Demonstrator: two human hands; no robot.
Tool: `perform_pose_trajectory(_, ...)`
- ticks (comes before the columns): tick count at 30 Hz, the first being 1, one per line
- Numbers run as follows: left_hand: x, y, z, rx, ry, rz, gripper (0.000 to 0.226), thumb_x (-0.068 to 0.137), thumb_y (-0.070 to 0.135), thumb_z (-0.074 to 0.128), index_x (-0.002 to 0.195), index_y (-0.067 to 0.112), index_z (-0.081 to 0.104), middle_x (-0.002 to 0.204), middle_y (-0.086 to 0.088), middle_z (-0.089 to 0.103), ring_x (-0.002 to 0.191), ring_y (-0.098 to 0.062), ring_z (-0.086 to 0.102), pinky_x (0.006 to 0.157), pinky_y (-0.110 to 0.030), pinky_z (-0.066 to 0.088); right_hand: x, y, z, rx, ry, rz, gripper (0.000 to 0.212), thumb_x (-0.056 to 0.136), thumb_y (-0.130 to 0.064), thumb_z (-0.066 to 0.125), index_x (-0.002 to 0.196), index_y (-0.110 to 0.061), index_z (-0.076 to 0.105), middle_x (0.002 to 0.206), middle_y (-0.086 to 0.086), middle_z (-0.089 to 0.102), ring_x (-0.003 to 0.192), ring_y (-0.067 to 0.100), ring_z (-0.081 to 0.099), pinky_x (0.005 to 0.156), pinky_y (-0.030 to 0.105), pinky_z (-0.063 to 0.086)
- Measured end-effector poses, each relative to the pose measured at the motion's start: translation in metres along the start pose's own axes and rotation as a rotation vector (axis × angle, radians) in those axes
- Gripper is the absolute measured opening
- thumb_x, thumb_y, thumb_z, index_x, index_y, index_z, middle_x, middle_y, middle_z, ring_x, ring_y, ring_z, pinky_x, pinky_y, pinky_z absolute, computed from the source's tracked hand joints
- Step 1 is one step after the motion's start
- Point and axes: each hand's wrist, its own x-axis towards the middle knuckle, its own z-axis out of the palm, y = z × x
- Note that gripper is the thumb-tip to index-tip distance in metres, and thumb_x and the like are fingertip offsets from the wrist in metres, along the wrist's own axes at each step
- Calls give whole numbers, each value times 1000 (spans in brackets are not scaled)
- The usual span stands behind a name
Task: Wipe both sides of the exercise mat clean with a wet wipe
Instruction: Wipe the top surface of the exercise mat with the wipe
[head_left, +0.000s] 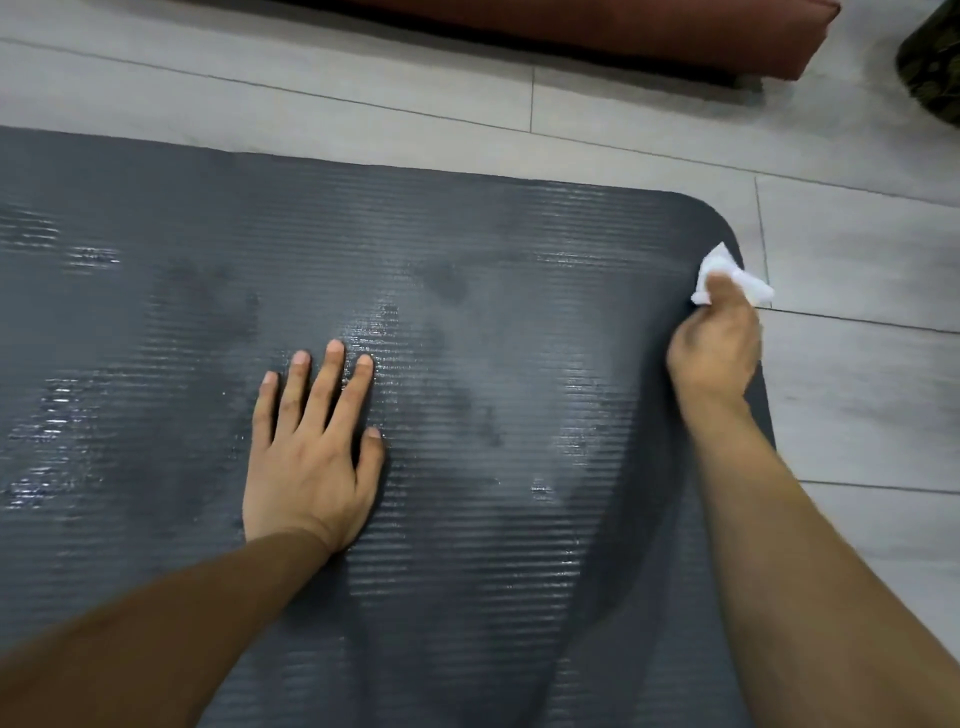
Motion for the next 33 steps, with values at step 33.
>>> perform_pose_trajectory(33,1,1,-3,-116,30,-17,64,99,36,29,159,14,34,169,-7,27,157,-31,21,128,-51,9,-65,49,-6,85,4,-168,50,90,-12,34,134,-13,58,137,8,57,126,29,53,107,40,41)
